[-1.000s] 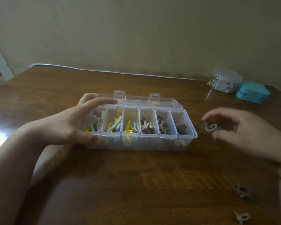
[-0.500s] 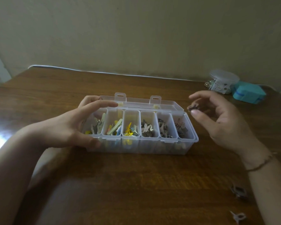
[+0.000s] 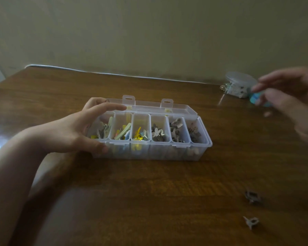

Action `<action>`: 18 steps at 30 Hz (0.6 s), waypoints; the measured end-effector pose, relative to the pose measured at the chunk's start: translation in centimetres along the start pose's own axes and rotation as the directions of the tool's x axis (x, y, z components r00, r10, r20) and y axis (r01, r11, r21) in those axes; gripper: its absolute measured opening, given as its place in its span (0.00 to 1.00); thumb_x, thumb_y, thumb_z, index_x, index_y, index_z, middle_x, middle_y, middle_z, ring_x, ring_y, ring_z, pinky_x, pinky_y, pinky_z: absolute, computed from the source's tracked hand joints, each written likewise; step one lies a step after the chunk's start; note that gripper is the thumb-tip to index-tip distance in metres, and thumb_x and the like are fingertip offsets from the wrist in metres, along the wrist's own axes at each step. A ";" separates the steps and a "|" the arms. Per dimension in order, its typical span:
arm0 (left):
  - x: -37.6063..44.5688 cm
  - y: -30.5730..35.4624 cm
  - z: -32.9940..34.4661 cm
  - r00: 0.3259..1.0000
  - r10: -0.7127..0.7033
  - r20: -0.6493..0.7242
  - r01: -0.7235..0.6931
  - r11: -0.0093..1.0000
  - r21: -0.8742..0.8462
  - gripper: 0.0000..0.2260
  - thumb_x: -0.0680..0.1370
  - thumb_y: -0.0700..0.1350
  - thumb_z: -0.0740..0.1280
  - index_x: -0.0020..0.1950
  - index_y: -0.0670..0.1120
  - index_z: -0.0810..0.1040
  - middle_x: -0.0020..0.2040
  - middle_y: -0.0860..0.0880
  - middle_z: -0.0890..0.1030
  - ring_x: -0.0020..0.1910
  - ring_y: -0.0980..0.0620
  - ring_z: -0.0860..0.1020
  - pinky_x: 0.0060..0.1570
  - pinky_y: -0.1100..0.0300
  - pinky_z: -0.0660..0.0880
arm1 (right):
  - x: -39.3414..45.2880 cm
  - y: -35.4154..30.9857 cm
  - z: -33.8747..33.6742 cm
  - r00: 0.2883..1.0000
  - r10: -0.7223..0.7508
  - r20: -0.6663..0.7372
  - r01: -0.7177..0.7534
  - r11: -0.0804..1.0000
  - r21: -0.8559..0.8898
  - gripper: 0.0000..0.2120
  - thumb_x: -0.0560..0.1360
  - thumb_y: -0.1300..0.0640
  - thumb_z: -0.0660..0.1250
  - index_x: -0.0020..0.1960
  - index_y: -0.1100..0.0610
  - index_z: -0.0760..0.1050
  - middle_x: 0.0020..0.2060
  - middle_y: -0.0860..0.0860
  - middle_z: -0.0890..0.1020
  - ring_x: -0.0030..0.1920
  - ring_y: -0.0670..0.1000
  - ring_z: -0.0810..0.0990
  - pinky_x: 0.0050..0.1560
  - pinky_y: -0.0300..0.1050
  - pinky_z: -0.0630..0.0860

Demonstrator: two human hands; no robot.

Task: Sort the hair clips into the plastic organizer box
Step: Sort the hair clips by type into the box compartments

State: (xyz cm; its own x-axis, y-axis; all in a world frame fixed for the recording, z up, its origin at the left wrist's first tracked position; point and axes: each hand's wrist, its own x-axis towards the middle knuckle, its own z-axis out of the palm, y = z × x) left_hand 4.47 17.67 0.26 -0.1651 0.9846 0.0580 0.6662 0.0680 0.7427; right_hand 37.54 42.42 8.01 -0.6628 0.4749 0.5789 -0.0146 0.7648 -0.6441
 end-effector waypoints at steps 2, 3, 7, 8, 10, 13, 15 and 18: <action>0.1 0.1 -0.1 1.000 0.011 -0.007 -0.011 1.000 0.003 0.45 0.55 0.73 0.75 0.70 0.73 0.64 0.64 0.72 0.61 0.65 0.74 0.64 0.57 0.79 0.64 | -2.4 0.0 -1.9 0.986 0.017 0.164 0.018 0.977 -0.213 0.17 0.73 0.36 0.65 0.58 0.41 0.76 0.52 0.44 0.82 0.48 0.50 0.82 0.41 0.40 0.79; 0.1 0.1 -0.1 1.000 0.016 -0.008 -0.016 1.000 0.005 0.45 0.54 0.74 0.74 0.70 0.73 0.64 0.64 0.72 0.61 0.64 0.74 0.65 0.56 0.79 0.65 | -4.1 0.2 -2.1 0.969 0.020 0.246 0.065 0.941 -0.331 0.15 0.74 0.39 0.65 0.59 0.39 0.75 0.54 0.42 0.81 0.50 0.48 0.81 0.42 0.41 0.80; 0.1 -0.2 -0.1 1.000 0.008 -0.018 -0.007 1.000 0.013 0.47 0.53 0.74 0.75 0.70 0.72 0.64 0.64 0.70 0.62 0.66 0.72 0.63 0.61 0.69 0.64 | -11.4 2.2 -1.4 0.870 0.109 0.481 0.153 0.867 -0.474 0.23 0.72 0.58 0.69 0.60 0.33 0.74 0.67 0.37 0.72 0.68 0.43 0.70 0.58 0.47 0.74; 0.1 -0.3 -0.1 1.000 0.005 -0.017 -0.005 1.000 0.017 0.47 0.53 0.74 0.75 0.71 0.72 0.64 0.64 0.69 0.62 0.67 0.71 0.63 0.62 0.68 0.63 | -12.6 2.8 -1.3 0.861 0.129 0.492 0.118 0.891 -0.439 0.21 0.73 0.55 0.68 0.60 0.34 0.75 0.68 0.37 0.71 0.69 0.41 0.68 0.62 0.45 0.70; 0.1 -0.2 0.0 1.000 -0.001 -0.021 0.002 1.000 0.023 0.47 0.53 0.74 0.75 0.71 0.72 0.64 0.65 0.70 0.62 0.68 0.71 0.62 0.62 0.68 0.63 | -13.9 3.4 -1.2 0.862 0.173 0.476 0.023 0.925 -0.379 0.14 0.74 0.45 0.65 0.58 0.35 0.77 0.65 0.36 0.74 0.68 0.40 0.70 0.63 0.33 0.66; 0.1 -0.1 0.0 1.000 -0.014 -0.017 0.014 1.000 0.009 0.46 0.53 0.73 0.75 0.70 0.73 0.64 0.64 0.71 0.61 0.67 0.73 0.62 0.61 0.68 0.64 | -14.0 3.6 -0.4 0.912 0.211 0.351 -0.056 0.913 -0.404 0.15 0.72 0.53 0.74 0.54 0.35 0.79 0.56 0.36 0.80 0.59 0.38 0.76 0.57 0.25 0.67; 0.1 -0.1 0.0 1.000 -0.013 -0.010 0.013 0.999 0.029 0.45 0.55 0.69 0.77 0.70 0.73 0.64 0.66 0.71 0.59 0.67 0.74 0.60 0.62 0.67 0.62 | -12.7 2.7 0.3 0.940 0.235 0.247 -0.120 0.906 -0.406 0.24 0.69 0.56 0.73 0.56 0.30 0.75 0.54 0.34 0.79 0.56 0.37 0.78 0.53 0.24 0.69; -0.1 0.0 0.0 1.000 -0.011 -0.016 0.012 0.998 0.063 0.42 0.58 0.63 0.75 0.70 0.74 0.62 0.68 0.70 0.57 0.68 0.71 0.61 0.63 0.67 0.62 | -7.8 -0.7 2.9 0.972 0.170 0.163 -0.125 0.959 -0.254 0.20 0.69 0.47 0.71 0.58 0.33 0.73 0.52 0.37 0.80 0.47 0.53 0.83 0.43 0.39 0.80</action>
State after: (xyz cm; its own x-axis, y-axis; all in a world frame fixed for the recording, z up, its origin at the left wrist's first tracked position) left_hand 4.47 17.60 0.25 -0.1844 0.9810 0.0605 0.7085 0.0900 0.6999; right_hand 40.55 36.97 2.50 -0.7686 0.5209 0.3714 0.2595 0.7845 -0.5632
